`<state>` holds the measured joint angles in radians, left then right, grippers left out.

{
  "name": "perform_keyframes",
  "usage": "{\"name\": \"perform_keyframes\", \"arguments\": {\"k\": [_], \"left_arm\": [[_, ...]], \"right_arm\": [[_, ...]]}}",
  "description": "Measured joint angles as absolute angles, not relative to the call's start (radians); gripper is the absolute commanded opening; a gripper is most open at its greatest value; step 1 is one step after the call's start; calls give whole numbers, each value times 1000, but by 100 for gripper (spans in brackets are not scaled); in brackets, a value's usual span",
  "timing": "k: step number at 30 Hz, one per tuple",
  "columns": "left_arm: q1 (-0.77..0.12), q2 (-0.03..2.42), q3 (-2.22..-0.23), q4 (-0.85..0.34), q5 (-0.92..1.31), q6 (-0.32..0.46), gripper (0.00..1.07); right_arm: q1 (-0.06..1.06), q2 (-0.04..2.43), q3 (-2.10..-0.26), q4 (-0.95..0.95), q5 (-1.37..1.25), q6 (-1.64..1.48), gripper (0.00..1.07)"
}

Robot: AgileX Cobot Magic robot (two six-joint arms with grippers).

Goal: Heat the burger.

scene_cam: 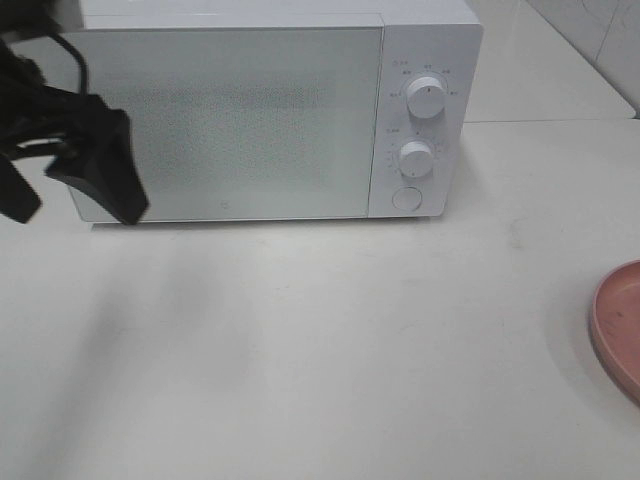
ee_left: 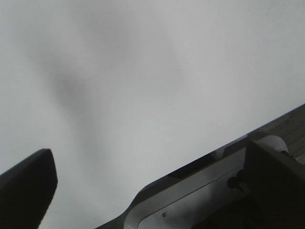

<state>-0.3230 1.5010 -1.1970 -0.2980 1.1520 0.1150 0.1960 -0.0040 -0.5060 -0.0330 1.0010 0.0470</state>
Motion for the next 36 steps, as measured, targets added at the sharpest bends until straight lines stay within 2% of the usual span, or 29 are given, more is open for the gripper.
{"name": "perform_keyframes", "arguments": {"k": [1, 4, 6, 9, 10, 12, 14, 22, 30, 36], "left_arm": [[-270, 1461, -1197, -274, 1184, 113, 100], [-242, 1439, -1197, -261, 1196, 112, 100], [-141, 1350, -1197, -223, 1213, 109, 100], [-113, 1324, -1197, -219, 1213, 109, 100], [-58, 1275, -1194, -212, 1213, 109, 100], [-32, 1244, -1186, -209, 1213, 109, 100], [30, 1114, -1099, -185, 1214, 109, 100], [40, 804, -831, -128, 1115, 94, 100], [40, 498, -607, -119, 1025, 92, 100], [40, 317, -548, -119, 999, 92, 100]], "right_arm": [[196, -4, -506, -33, 1001, 47, 75], [196, -4, -506, -33, 1001, 47, 75], [196, -4, -506, -33, 1001, 47, 75], [196, -4, -506, -33, 1001, 47, 75], [196, -4, -506, -33, 1001, 47, 75], [196, -4, -506, -33, 1001, 47, 75], [196, -4, -506, -33, 1001, 47, 75], [196, -4, -506, -33, 1001, 47, 75], [196, -4, -506, -33, 1000, 47, 75], [196, -4, -506, -33, 1000, 47, 75]]}}
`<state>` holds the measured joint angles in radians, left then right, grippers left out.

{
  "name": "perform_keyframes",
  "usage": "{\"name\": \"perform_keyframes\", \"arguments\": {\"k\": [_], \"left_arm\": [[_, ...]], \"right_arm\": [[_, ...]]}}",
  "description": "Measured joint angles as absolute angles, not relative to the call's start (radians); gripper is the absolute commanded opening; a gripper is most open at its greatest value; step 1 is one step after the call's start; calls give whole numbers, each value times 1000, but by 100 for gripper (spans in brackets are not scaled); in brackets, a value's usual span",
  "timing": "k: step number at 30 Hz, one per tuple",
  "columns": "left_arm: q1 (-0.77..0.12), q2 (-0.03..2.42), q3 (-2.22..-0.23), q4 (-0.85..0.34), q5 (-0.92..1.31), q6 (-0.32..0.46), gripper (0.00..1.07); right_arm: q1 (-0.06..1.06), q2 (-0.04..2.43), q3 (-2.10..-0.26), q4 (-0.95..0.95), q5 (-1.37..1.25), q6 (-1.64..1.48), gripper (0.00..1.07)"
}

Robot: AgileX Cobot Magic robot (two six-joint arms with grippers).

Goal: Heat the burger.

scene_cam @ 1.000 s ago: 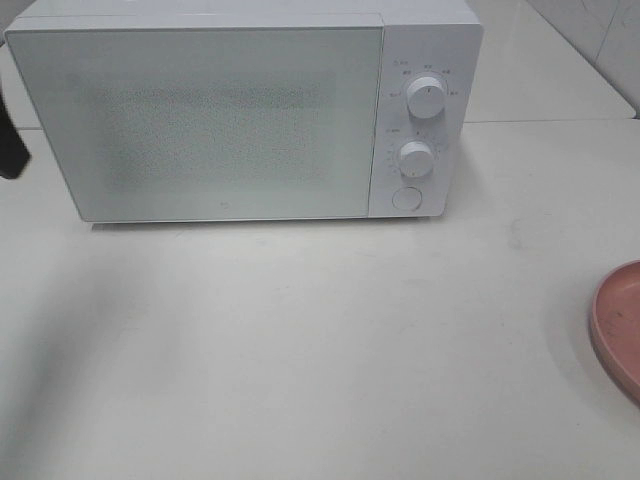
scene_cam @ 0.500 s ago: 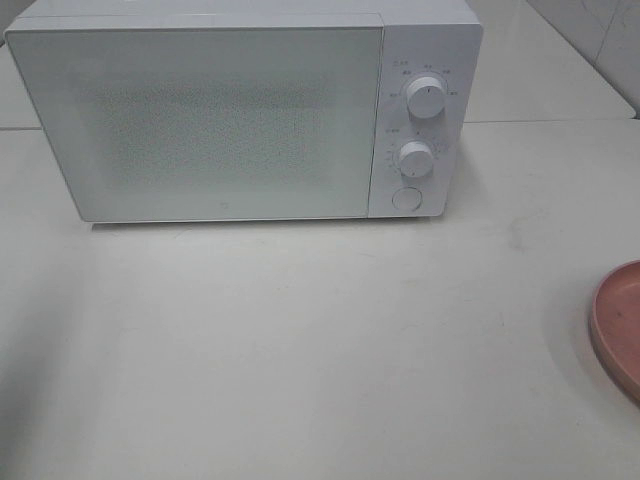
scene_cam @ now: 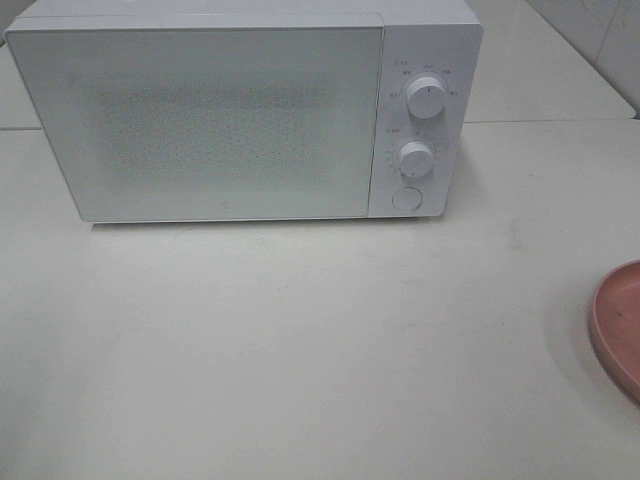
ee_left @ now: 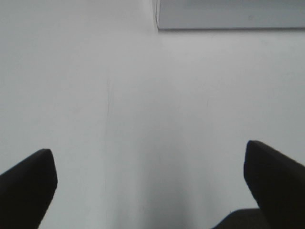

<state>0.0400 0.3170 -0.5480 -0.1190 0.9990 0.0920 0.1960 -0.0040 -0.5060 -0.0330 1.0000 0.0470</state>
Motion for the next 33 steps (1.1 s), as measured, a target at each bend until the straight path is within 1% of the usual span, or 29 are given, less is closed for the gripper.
{"name": "perform_keyframes", "arguments": {"k": [4, 9, 14, 33], "left_arm": [[40, 238, -548, -119, 987, 92, 100], [40, 96, -528, -115, 1050, 92, 100], [40, 9, -519, -102, 1069, 91, 100], [40, -5, -519, -102, 1069, 88, 100]], "right_arm": [[196, -4, -506, -33, 1000, 47, 75], [196, -4, -506, -33, 1000, 47, 75], [196, -4, -506, -33, 1000, 47, 75], [196, -4, -506, -33, 1000, 47, 75]]}}
